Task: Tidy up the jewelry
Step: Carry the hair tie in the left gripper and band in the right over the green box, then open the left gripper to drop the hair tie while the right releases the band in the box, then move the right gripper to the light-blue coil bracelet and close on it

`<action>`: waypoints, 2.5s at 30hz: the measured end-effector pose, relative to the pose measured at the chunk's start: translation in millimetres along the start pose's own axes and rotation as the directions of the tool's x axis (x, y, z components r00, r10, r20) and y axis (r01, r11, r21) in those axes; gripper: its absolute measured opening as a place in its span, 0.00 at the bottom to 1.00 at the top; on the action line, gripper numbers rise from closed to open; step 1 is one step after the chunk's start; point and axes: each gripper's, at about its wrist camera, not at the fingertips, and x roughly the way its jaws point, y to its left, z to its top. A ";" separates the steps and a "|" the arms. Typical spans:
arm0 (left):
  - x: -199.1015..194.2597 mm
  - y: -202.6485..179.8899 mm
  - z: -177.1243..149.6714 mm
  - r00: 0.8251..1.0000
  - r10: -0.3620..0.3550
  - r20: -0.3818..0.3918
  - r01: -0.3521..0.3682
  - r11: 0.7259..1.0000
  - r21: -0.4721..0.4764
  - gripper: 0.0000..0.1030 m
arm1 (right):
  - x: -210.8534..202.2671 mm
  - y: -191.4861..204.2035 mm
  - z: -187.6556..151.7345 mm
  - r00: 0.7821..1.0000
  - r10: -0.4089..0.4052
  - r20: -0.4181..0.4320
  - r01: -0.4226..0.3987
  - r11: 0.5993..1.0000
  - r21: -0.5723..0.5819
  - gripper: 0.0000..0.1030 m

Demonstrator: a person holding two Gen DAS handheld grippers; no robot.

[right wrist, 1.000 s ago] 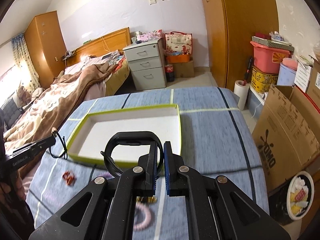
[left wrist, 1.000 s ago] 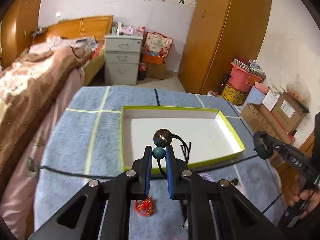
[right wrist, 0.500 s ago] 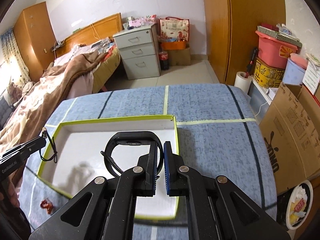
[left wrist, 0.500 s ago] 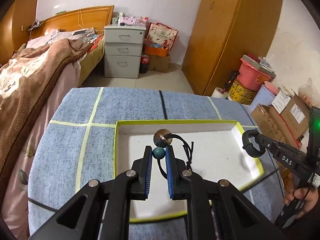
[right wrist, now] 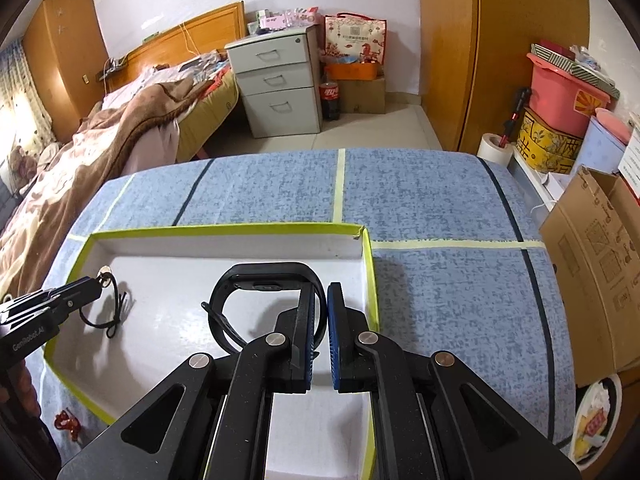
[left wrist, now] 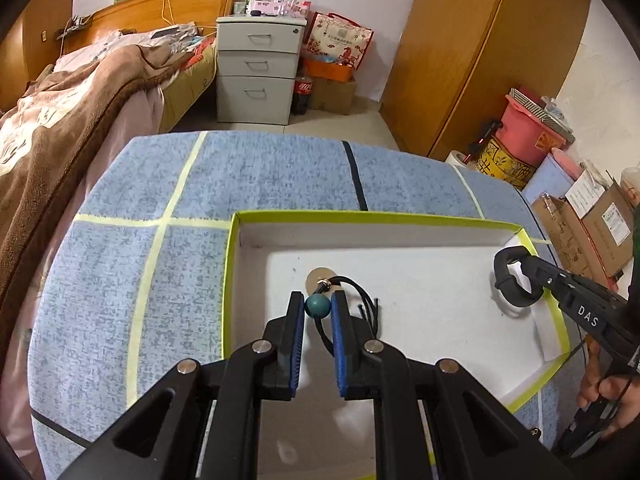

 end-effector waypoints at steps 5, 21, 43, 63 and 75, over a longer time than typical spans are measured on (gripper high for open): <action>5.6 -0.2 -1.5 1.000 0.011 -0.010 -0.011 1.000 -0.004 0.14 | 5.9 2.9 2.3 1.000 -0.010 -0.011 0.010 1.000 -0.011 0.06; 4.0 0.4 2.0 1.000 0.000 -0.008 0.000 1.000 -0.004 0.34 | 13.1 7.9 1.7 0.999 -0.027 -0.027 0.027 0.999 -0.027 0.08; -79.1 -4.0 -42.0 0.994 -0.026 0.102 0.025 1.000 0.010 0.55 | -67.5 20.3 -36.7 0.995 0.055 0.087 -0.053 0.998 -0.028 0.43; -123.8 10.0 -123.4 0.991 0.012 0.136 -0.008 0.999 -0.036 0.55 | -105.9 26.8 -122.9 0.993 0.114 0.044 -0.113 0.993 -0.030 0.43; -129.1 17.4 -147.1 0.991 0.027 0.128 -0.020 0.998 -0.058 0.55 | -96.2 45.3 -141.2 0.990 0.139 -0.003 -0.138 0.988 -0.075 0.43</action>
